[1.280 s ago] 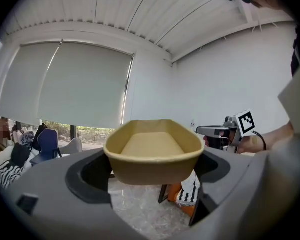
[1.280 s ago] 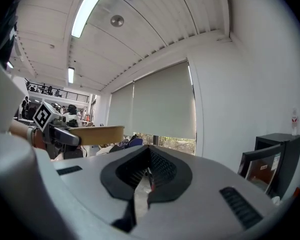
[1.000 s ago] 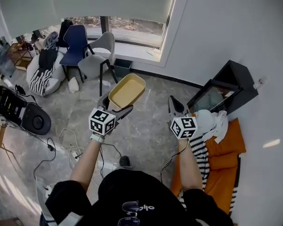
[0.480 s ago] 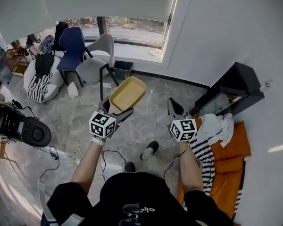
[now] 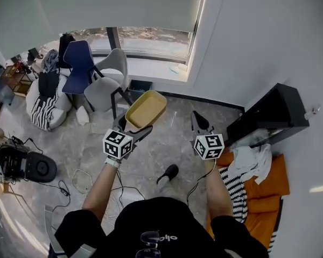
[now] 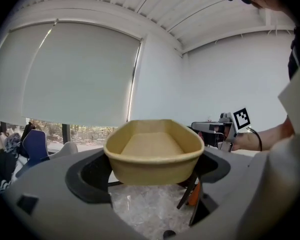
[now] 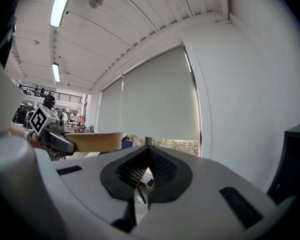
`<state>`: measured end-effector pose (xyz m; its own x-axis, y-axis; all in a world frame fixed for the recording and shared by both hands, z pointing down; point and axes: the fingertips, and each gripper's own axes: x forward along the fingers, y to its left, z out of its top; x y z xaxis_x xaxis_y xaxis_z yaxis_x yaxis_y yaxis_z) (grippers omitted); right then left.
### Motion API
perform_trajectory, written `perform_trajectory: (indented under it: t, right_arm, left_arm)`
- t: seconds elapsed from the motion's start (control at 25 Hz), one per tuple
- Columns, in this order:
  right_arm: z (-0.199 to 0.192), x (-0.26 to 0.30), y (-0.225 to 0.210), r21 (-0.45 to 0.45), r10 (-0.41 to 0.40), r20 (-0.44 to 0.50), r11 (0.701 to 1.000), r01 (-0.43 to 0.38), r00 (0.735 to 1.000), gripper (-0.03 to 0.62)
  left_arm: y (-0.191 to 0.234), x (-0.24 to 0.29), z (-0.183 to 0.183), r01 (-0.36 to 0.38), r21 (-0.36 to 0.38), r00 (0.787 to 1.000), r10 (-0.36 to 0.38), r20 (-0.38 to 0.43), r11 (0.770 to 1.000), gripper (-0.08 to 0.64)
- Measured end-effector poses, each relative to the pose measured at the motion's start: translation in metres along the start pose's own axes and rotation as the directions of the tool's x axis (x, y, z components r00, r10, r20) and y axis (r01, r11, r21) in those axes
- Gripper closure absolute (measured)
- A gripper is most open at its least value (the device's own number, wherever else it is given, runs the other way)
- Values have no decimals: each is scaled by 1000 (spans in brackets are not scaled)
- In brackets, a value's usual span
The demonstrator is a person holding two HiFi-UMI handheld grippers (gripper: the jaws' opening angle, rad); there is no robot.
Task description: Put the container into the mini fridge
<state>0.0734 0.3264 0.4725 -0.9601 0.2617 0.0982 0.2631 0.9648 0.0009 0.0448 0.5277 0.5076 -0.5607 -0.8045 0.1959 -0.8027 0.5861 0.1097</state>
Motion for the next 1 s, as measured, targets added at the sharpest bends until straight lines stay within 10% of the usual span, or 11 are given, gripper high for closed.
perform_trajectory:
  t: [1.0]
  right_arm:
    - [17, 150, -253, 8, -132, -47, 991, 132, 990, 592]
  left_arm:
    - [60, 302, 70, 140, 1, 990, -140, -12, 990, 55]
